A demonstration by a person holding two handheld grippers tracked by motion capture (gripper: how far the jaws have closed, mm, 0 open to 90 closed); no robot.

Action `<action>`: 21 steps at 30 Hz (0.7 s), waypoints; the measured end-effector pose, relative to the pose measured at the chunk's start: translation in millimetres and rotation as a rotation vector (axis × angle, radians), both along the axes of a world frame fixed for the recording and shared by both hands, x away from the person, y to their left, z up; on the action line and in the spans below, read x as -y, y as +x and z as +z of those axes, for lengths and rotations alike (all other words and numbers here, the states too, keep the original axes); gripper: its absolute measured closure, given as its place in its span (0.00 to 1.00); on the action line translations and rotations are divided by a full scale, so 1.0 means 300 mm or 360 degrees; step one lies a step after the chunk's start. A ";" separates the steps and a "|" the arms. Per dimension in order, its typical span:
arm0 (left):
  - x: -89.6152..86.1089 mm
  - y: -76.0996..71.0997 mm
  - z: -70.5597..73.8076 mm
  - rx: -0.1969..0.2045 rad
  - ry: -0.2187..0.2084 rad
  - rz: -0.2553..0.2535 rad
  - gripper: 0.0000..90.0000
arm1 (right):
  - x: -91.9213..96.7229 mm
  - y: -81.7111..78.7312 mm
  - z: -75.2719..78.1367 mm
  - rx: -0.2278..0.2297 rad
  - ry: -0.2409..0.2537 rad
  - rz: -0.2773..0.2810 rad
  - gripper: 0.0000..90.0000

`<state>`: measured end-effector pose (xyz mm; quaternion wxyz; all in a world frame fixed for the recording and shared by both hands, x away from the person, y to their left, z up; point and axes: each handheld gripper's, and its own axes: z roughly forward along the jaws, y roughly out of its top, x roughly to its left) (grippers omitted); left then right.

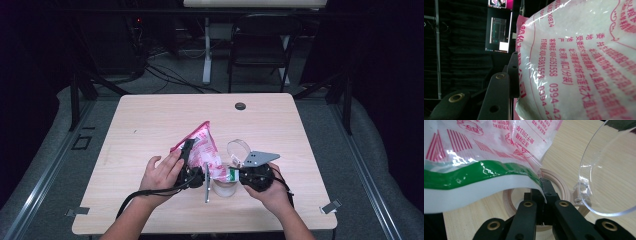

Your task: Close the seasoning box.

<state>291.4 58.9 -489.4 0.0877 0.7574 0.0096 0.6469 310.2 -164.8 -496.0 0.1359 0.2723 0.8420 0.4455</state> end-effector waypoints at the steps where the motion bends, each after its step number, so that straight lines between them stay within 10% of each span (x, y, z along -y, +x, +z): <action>1: 0.001 0.000 0.000 0.0001 0.0000 0.0001 0.70 | 0.001 0.000 0.000 -0.0001 0.0000 0.0000 1.00; 21: 0.009 0.002 0.003 0.0008 0.0016 -0.0017 0.70 | 0.006 -0.001 -0.005 -0.0006 -0.0008 -0.0016 1.00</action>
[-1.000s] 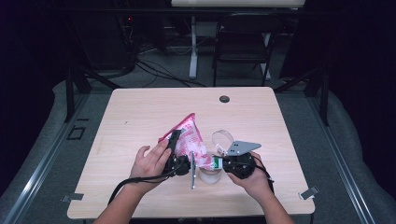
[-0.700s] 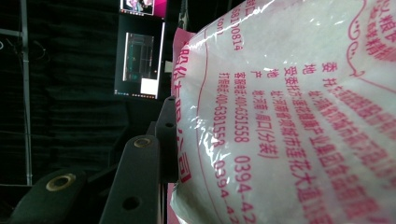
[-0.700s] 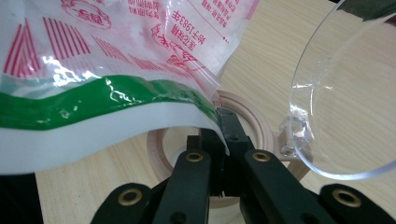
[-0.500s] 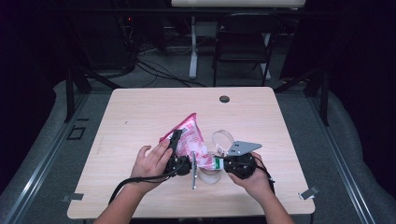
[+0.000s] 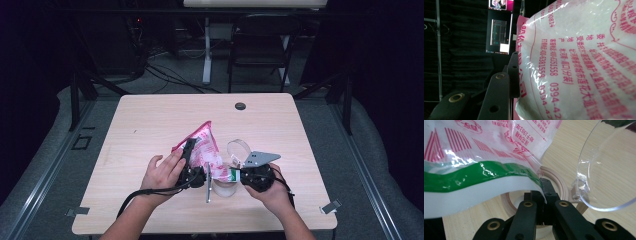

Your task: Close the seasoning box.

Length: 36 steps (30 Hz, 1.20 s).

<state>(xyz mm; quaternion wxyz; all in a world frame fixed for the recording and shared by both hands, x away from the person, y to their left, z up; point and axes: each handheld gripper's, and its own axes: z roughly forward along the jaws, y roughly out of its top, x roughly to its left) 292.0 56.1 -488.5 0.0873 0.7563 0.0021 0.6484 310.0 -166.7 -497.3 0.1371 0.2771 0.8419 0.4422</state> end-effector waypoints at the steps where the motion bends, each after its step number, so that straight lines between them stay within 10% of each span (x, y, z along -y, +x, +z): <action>1: 0.001 0.000 0.000 0.0001 -0.0003 -0.0002 0.70 | 0.000 0.000 0.000 0.0000 0.0001 0.0000 1.00; 36: 0.023 -0.004 0.008 0.0013 0.0003 -0.0048 0.70 | -0.006 -0.005 0.003 0.0013 0.0032 -0.0001 0.95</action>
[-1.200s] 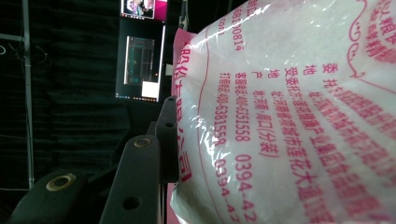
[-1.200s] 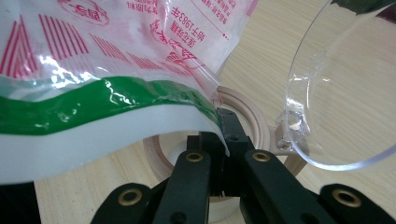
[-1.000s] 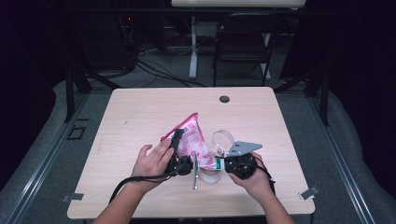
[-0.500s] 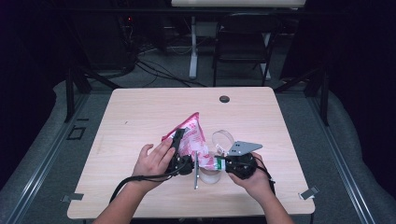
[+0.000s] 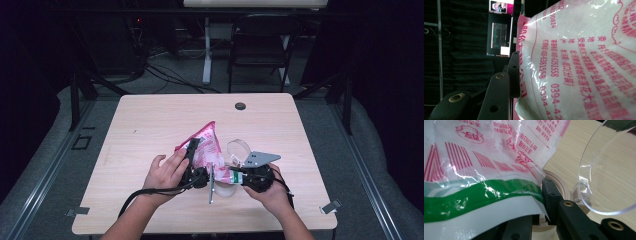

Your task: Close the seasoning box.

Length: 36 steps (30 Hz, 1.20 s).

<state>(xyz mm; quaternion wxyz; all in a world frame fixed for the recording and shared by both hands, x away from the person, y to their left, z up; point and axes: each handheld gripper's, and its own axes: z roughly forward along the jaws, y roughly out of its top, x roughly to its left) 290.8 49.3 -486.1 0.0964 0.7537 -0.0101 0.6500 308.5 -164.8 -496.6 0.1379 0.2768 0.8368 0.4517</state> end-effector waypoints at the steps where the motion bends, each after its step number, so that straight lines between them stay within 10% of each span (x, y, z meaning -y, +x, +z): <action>1: 0.000 -0.001 0.001 0.0002 0.0002 0.0001 0.70 | 0.000 0.000 0.000 -0.0001 0.0002 0.0002 0.95; 36: -0.011 -0.014 0.018 0.0011 0.0009 0.0023 0.73 | -0.008 -0.013 0.013 0.0054 -0.0045 -0.0017 1.00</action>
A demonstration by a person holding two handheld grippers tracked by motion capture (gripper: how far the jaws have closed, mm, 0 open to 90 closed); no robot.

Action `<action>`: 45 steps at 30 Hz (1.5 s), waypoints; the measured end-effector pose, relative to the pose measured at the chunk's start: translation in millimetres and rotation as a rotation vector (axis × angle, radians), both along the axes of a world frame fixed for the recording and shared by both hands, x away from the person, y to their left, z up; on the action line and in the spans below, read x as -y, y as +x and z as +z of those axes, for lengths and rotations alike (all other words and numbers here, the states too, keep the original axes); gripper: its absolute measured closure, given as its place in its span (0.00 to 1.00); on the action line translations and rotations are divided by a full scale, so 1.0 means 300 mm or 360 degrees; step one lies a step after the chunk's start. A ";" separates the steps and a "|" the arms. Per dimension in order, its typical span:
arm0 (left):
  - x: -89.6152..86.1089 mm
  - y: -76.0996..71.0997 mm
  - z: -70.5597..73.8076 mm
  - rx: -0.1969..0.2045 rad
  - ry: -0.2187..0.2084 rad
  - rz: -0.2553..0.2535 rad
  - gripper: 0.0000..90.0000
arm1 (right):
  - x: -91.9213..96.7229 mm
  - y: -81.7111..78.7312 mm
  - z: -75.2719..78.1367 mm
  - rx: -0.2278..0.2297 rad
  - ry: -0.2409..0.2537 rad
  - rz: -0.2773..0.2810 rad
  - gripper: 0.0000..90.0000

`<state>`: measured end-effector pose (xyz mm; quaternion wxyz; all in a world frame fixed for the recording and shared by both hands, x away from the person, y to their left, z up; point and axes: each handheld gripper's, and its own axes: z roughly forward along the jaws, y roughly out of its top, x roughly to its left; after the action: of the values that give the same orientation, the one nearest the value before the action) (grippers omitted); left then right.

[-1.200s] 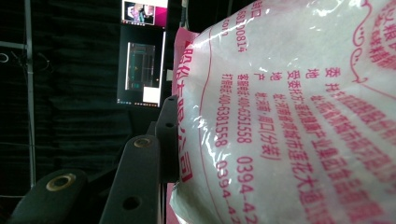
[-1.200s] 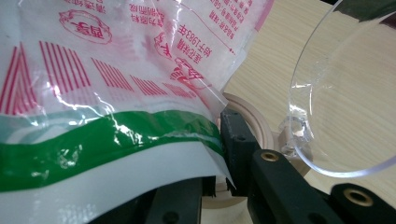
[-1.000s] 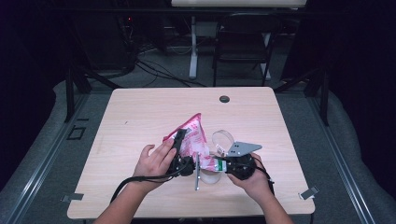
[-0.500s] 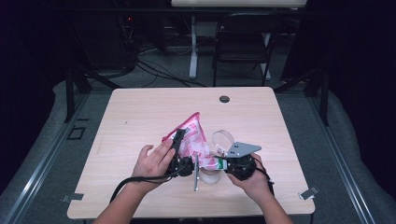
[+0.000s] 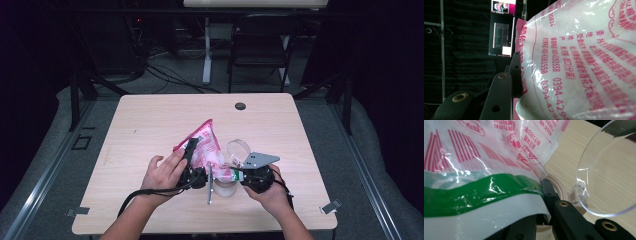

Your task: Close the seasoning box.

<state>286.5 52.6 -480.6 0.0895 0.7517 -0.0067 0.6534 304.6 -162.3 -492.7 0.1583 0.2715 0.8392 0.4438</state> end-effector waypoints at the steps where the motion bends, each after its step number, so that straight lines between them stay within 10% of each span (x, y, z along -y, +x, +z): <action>1: 0.000 -0.001 0.001 -0.0001 0.0002 0.0001 0.73 | 0.000 0.000 0.000 0.0000 0.0002 -0.0002 1.00; 45: 0.004 -0.009 0.014 0.0020 0.0006 -0.0015 0.74 | 0.002 0.005 -0.003 -0.0012 0.0009 -0.0011 1.00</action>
<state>283.9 51.4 -476.4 0.0912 0.7477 -0.0121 0.6576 306.0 -162.9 -493.5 0.1560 0.2766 0.8376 0.4445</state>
